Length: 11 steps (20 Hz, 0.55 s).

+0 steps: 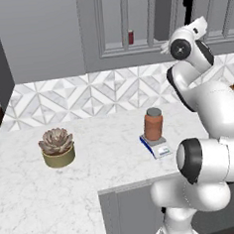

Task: Pick the honey bottle and place it on the digital scale for weighing, and close the cabinet.

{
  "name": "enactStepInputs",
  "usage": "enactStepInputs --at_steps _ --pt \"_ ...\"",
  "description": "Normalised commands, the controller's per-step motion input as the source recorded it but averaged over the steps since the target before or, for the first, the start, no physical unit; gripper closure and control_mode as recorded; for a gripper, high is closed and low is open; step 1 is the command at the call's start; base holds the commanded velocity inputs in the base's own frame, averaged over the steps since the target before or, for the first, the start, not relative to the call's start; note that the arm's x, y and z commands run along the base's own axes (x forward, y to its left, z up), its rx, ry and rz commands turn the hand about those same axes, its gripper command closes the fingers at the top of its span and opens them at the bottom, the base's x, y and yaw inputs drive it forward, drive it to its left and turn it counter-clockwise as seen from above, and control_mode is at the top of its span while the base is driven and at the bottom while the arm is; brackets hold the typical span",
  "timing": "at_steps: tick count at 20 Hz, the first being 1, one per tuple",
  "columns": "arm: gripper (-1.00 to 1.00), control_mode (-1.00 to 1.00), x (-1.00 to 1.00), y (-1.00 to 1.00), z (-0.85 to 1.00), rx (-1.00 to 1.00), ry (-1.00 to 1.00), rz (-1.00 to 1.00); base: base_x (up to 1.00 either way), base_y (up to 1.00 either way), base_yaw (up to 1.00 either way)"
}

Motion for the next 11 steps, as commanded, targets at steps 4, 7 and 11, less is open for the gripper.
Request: enactStepInputs --at_steps 4,7,11 --pt "-1.0 -1.0 0.41 -0.02 0.0 0.0 0.0 0.0 0.0 0.0 0.0" --pt "-1.0 -1.0 0.21 -0.02 0.0 0.0 0.05 0.0 0.0 0.0 0.0" --pt "-1.0 -1.0 0.01 0.0 0.0 0.0 0.0 0.0 0.0 0.0 0.0"
